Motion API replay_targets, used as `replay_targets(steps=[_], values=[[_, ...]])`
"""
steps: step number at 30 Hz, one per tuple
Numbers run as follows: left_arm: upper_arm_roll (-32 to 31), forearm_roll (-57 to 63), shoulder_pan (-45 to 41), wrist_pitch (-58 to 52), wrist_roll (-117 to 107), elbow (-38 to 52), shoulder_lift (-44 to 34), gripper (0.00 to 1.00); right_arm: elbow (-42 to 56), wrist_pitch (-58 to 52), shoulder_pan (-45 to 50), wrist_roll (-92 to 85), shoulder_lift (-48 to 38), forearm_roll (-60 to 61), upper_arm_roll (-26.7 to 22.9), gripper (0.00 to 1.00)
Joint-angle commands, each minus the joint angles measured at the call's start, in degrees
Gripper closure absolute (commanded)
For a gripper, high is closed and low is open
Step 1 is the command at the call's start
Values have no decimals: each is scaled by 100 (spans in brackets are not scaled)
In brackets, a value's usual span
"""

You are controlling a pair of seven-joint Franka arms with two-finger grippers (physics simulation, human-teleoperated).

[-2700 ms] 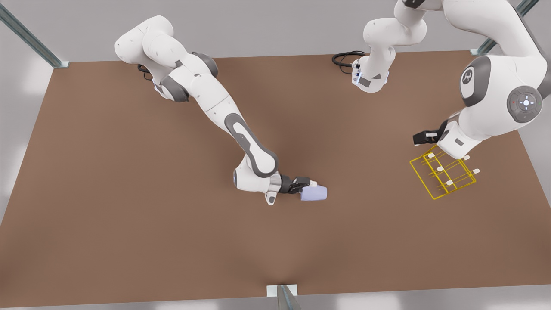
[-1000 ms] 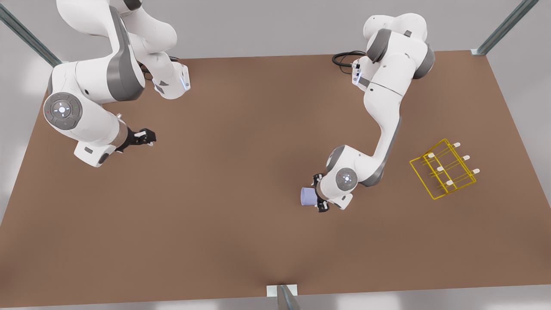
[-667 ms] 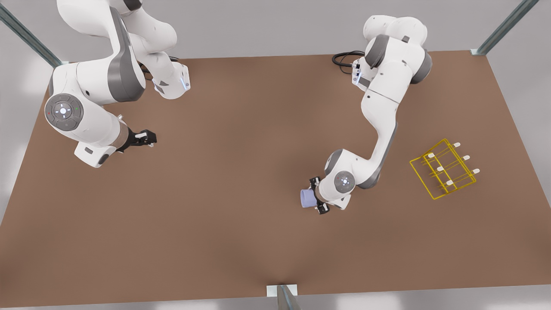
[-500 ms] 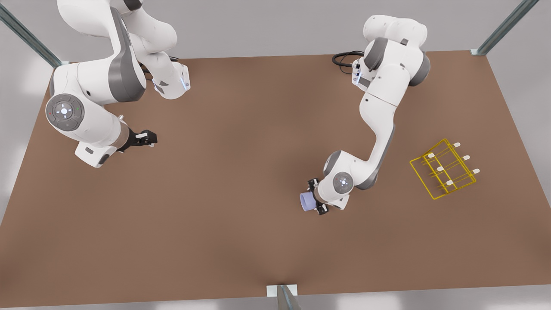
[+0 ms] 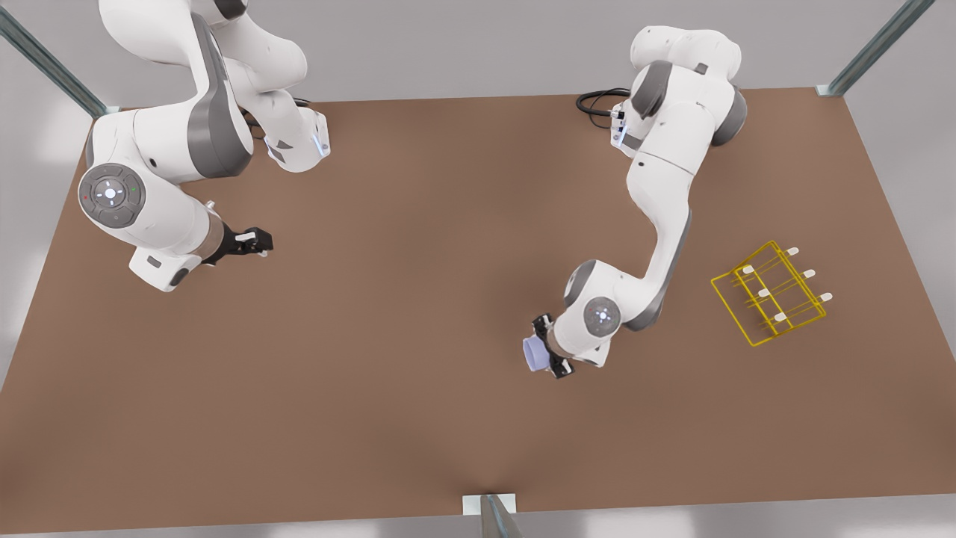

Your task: Place the cup on the cup holder

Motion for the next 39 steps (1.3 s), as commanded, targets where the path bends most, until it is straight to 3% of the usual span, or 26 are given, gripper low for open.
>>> replay_targets(steps=[1, 2, 4, 5, 8, 10, 12, 16, 22, 39], values=[[150, 1289, -10, -3423, -155, 615, -99, 25, 9, 10, -9, 35, -14, -2, -2, 0], [613, 2025, -334, -3950, -23, 633, -108, 25, 0, 10, -9, 44, -14, -2, -2, 0], [3801, 2327, -2301, -4285, 1557, 467, -222, 25, 9, 10, -9, 44, -5, -2, -2, 0], [4939, 2336, -3007, -4127, 2235, 132, -205, 25, 0, 10, -9, 44, -5, -2, -2, 0], [6759, 2371, -4492, -3196, 3106, -1221, 94, 25, 0, 10, -9, 44, -5, 7, -2, 0], [7356, 2371, -4870, -2625, 3308, -1783, 638, 25, -9, 37, -9, 44, 4, 7, -2, 0], [7603, 2687, -5091, -1896, 3308, -2591, 805, 25, -9, 28, -9, 44, 4, -2, -2, 0], [7700, 3434, -4695, -955, 3247, -3032, 1228, 24, 0, 28, -9, 62, 13, -37, -2, 0], [7753, 3479, -4247, -137, 3247, -3393, 1184, 24, -9, 45, 0, 106, 92, -37, -2, 0], [7630, 3426, -4634, -14, 2420, -4184, 1298, 23, 0, 72, 0, 53, 162, -37, -19, 0]])
